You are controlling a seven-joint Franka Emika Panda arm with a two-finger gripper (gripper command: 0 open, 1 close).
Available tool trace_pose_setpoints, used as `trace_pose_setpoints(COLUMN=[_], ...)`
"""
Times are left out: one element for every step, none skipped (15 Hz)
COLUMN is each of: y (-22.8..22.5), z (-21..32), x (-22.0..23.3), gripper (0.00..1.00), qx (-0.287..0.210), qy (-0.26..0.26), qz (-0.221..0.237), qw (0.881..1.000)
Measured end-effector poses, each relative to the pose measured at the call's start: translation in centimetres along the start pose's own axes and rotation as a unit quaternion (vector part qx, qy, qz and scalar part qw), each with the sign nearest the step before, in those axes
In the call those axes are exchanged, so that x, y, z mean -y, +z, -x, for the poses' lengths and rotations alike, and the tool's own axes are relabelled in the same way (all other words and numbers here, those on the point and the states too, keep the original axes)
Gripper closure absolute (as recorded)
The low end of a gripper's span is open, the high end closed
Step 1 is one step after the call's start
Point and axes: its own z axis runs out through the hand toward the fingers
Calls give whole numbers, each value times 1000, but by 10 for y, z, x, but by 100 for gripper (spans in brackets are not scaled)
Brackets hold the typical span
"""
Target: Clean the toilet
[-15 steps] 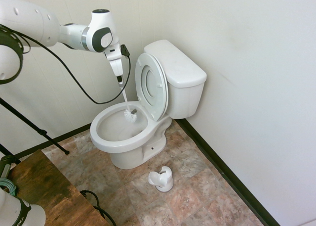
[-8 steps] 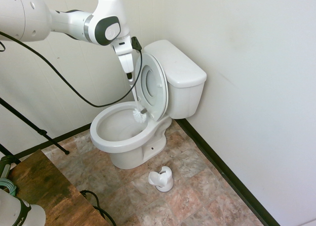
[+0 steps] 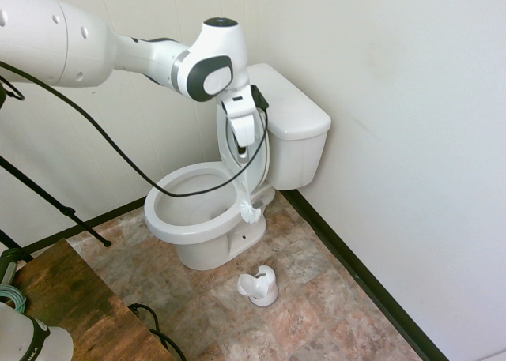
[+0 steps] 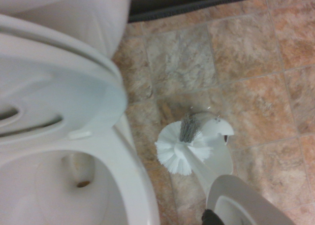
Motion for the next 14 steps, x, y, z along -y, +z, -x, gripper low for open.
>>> trace_pose_setpoints(y=[12, 26, 40, 55, 68, 86, 86, 86, 87, 89, 91, 94, 101, 109], z=[-15, -26, -35, -43, -49, -56, -56, -56, -56, -57, -58, -60, -62, -63], x=[-5, -9, -12, -14, -16, -18, -18, -18, -19, -20, -22, -25, -31, -38], gripper=[100, 100, 100, 100, 100, 100, 100, 100, 100, 100, 100, 100, 100, 100], qx=[-1, -1, 1, 3, 7, 11, 13, 14, 13, 12, 11, 9, 9, 10], qy=[-3, -5, -7, -7, -8, -11, -11, -10, -10, -9, -7, -5, -4, -3], qz=[2, 3, 5, 7, 8, 9, 8, 8, 7, 6, 5, 4, 6, 8], qw=[1000, 1000, 1000, 1000, 1000, 1000, 1000, 1000, 1000, 1000, 1000, 1000, 1000, 1000])
